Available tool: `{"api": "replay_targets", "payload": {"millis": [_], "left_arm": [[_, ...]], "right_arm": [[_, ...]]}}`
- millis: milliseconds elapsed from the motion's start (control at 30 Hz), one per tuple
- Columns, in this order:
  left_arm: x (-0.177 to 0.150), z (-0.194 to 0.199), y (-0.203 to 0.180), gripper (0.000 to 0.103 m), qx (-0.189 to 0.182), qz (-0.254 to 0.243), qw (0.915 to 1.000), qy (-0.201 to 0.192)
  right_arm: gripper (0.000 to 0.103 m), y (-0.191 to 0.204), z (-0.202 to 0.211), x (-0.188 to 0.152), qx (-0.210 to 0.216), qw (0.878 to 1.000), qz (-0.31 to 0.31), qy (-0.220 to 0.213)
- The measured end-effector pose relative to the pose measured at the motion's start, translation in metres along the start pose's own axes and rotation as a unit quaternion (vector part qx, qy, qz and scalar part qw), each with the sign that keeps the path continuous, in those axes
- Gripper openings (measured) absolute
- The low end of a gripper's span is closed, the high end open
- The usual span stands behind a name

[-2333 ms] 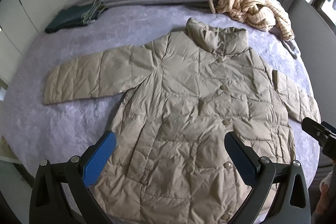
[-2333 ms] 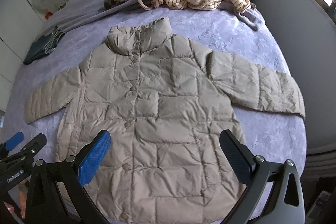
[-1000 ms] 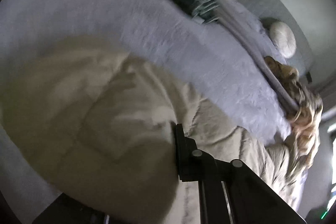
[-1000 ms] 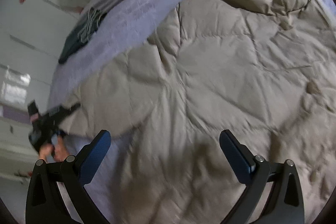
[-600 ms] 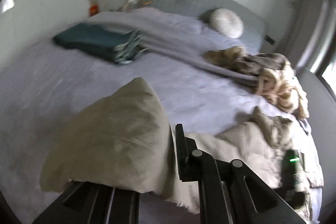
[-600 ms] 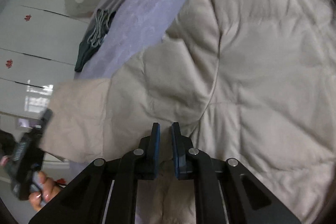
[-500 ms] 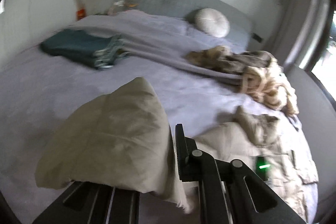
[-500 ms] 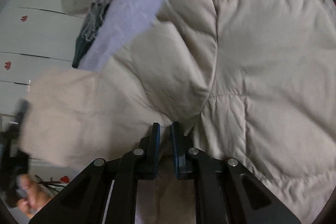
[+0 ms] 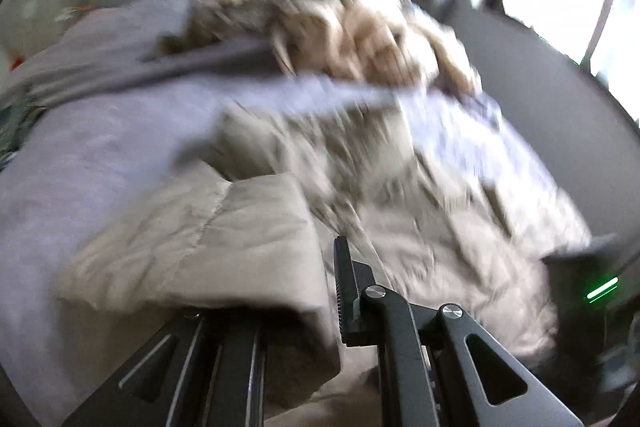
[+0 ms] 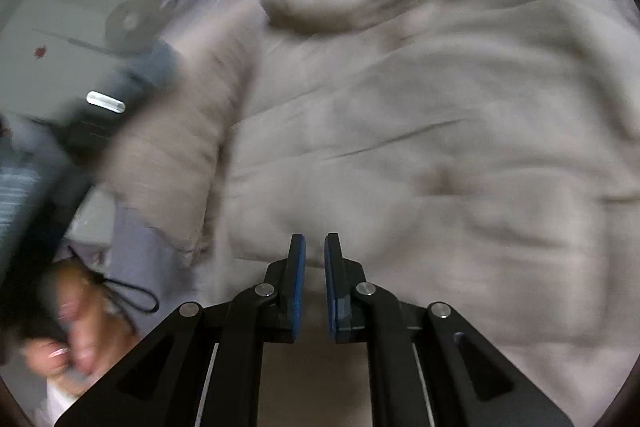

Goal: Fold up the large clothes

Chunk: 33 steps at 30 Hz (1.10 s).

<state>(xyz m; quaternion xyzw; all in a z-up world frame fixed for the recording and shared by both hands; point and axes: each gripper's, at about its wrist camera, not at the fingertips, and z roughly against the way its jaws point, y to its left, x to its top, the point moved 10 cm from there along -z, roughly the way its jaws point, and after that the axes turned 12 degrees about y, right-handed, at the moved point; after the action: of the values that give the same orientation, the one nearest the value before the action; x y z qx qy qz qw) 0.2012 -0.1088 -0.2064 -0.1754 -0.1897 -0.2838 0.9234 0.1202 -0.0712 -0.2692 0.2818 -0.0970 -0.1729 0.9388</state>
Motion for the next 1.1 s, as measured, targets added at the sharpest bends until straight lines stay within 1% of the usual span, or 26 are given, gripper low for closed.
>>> {"api": "replay_targets", "payload": {"millis": [33, 100, 200, 267, 300, 333, 367, 400, 433, 500, 533, 567, 600, 633, 667, 700, 733, 800, 833, 867, 900, 967, 1000, 1033, 1067, 1100], "left_arm": [[-0.007, -0.016, -0.011, 0.014, 0.011, -0.012, 0.9998, 0.013], [-0.024, -0.041, -0.025, 0.014, 0.043, -0.039, 0.9977, 0.034], [-0.048, -0.058, -0.028, 0.014, 0.079, -0.057, 0.9937, 0.056], [-0.058, -0.055, -0.024, 0.024, 0.086, -0.061, 0.9928, 0.057], [-0.062, -0.052, -0.025, 0.042, 0.080, -0.064, 0.9931, 0.058], [-0.065, -0.047, -0.026, 0.065, 0.074, -0.064, 0.9936, 0.056], [-0.066, -0.038, -0.025, 0.074, 0.082, -0.062, 0.9937, 0.045], [-0.064, -0.033, -0.023, 0.087, 0.081, -0.062, 0.9941, 0.037], [-0.061, -0.026, -0.020, 0.088, 0.077, -0.061, 0.9947, 0.030], [-0.063, -0.010, -0.010, 0.088, 0.083, -0.057, 0.9945, 0.028], [-0.064, -0.001, -0.002, 0.088, 0.088, -0.053, 0.9944, 0.026], [-0.069, 0.010, 0.005, 0.088, 0.086, -0.047, 0.9950, 0.022], [-0.069, 0.020, 0.014, 0.088, 0.080, -0.037, 0.9959, 0.019], [-0.073, 0.032, 0.027, 0.088, 0.074, -0.021, 0.9969, 0.015], [-0.077, 0.045, 0.042, 0.088, 0.069, 0.000, 0.9976, 0.011], [-0.081, 0.056, 0.061, 0.087, 0.065, 0.024, 0.9976, 0.008], [-0.084, 0.061, 0.077, 0.087, 0.059, 0.046, 0.9972, 0.009], [-0.091, 0.069, 0.117, 0.087, 0.040, 0.102, 0.9939, 0.016], [-0.097, 0.071, 0.140, 0.087, 0.033, 0.136, 0.9900, 0.019], [-0.105, 0.070, 0.160, 0.087, 0.024, 0.168, 0.9851, 0.025], [-0.112, 0.066, 0.178, 0.087, 0.005, 0.200, 0.9793, 0.034], [-0.125, 0.051, 0.204, 0.087, -0.044, 0.261, 0.9629, 0.053], [-0.129, 0.042, 0.212, 0.087, -0.074, 0.286, 0.9534, 0.062], [-0.133, 0.032, 0.217, 0.087, -0.102, 0.305, 0.9443, 0.070], [-0.134, 0.024, 0.219, 0.086, -0.114, 0.316, 0.9389, 0.075], [-0.135, 0.017, 0.219, 0.070, -0.125, 0.320, 0.9357, 0.079]], "right_arm": [[0.010, -0.019, 0.018, -0.002, -0.015, 1.000, -0.006, -0.011], [0.010, -0.040, 0.038, -0.008, -0.029, 0.999, -0.012, -0.022], [0.010, -0.062, 0.050, -0.011, -0.039, 0.999, -0.022, -0.030], [0.010, -0.068, 0.051, -0.013, -0.033, 0.999, -0.031, -0.029], [0.010, -0.072, 0.053, -0.013, -0.030, 0.999, -0.034, -0.029], [0.010, -0.071, 0.054, -0.011, -0.028, 0.999, -0.037, -0.030], [0.010, -0.070, 0.053, -0.009, -0.028, 0.998, -0.038, -0.030], [0.012, -0.066, 0.050, -0.008, -0.031, 0.998, -0.037, -0.031], [0.012, -0.063, 0.052, -0.004, -0.038, 0.998, -0.034, -0.032], [0.012, -0.064, 0.052, -0.013, -0.055, 0.998, -0.023, -0.034], [0.012, -0.059, 0.055, -0.009, -0.072, 0.997, -0.011, -0.035], [0.012, -0.056, 0.056, -0.014, -0.085, 0.996, -0.002, -0.036], [0.016, -0.050, 0.058, -0.012, -0.102, 0.994, 0.013, -0.037], [0.032, -0.042, 0.059, -0.010, -0.115, 0.992, 0.027, -0.040], [0.044, -0.034, 0.064, -0.010, -0.126, 0.990, 0.043, -0.045], [0.072, -0.031, 0.069, -0.016, -0.133, 0.988, 0.054, -0.050], [0.079, -0.019, 0.072, -0.014, -0.141, 0.985, 0.074, -0.061], [0.079, 0.009, 0.072, -0.013, -0.162, 0.976, 0.126, -0.075], [0.079, 0.026, 0.067, -0.012, -0.188, 0.966, 0.162, -0.077], [0.079, 0.038, 0.063, -0.012, -0.206, 0.958, 0.185, -0.079], [0.079, 0.052, 0.055, -0.011, -0.230, 0.946, 0.216, -0.082], [0.079, 0.073, 0.037, -0.010, -0.267, 0.924, 0.262, -0.083], [0.079, 0.082, 0.025, -0.009, -0.294, 0.908, 0.288, -0.082], [0.079, 0.089, 0.018, -0.008, -0.311, 0.897, 0.303, -0.083], [0.079, 0.095, 0.007, -0.007, -0.335, 0.882, 0.322, -0.083], [0.079, 0.099, -0.003, -0.004, -0.358, 0.865, 0.341, -0.085]]}}
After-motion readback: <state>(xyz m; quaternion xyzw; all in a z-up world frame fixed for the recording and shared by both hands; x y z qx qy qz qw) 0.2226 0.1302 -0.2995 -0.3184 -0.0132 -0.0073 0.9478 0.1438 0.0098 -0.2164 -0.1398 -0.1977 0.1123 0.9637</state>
